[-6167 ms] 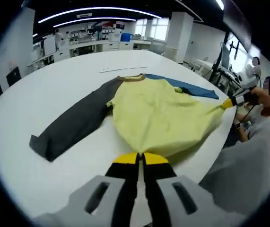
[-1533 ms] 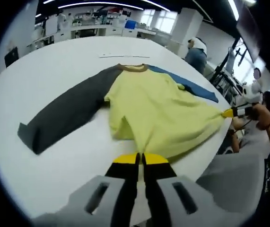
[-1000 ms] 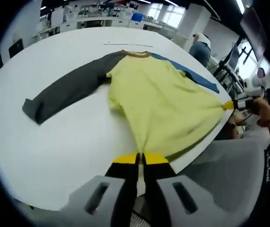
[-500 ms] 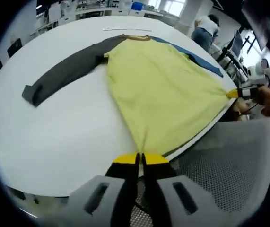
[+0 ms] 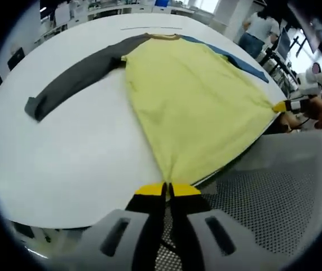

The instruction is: Fold the garment on the visible template until the final outline fits inside the template.

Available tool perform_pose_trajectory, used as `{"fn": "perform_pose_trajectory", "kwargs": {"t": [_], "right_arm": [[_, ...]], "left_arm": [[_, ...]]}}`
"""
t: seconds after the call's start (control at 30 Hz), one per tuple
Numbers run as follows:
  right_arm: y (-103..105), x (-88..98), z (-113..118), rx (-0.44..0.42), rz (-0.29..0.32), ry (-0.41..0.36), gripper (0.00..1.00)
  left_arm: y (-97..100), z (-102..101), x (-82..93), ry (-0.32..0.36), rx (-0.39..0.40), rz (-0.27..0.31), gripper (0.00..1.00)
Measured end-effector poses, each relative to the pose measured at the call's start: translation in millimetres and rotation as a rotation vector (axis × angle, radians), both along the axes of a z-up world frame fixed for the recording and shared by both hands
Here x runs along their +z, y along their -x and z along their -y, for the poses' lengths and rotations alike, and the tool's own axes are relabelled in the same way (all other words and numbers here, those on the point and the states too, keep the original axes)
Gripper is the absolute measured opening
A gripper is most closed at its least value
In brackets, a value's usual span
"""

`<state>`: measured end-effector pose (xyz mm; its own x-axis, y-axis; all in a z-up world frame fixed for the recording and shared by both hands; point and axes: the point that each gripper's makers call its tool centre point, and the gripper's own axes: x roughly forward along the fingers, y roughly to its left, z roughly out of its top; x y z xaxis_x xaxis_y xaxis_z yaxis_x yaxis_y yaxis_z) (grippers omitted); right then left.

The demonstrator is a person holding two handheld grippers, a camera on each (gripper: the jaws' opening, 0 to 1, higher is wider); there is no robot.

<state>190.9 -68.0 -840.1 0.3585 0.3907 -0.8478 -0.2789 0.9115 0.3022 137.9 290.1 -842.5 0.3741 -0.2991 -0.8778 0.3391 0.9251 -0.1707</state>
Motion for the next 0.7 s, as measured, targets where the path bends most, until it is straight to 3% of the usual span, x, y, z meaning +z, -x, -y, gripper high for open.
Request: {"fn": "perform_pose_trajectory", "kwargs": {"t": [0.37, 0.57, 0.7], "right_arm": [[2.5, -5.8, -1.1, 0.002, -0.005, 0.021, 0.00], [7.4, -7.7, 1.1, 0.040, -0.013, 0.058, 0.00], [5.1, -5.2, 7.3, 0.036, -0.004, 0.068, 0.17]], "left_arm": [[-2.2, -6.5, -8.6, -0.013, 0.000, 0.005, 0.00], [-2.9, -7.1, -8.0, -0.038, -0.040, 0.029, 0.02], [-12.3, -9.8, -2.2, -0.073, -0.049, 0.102, 0.15]]}}
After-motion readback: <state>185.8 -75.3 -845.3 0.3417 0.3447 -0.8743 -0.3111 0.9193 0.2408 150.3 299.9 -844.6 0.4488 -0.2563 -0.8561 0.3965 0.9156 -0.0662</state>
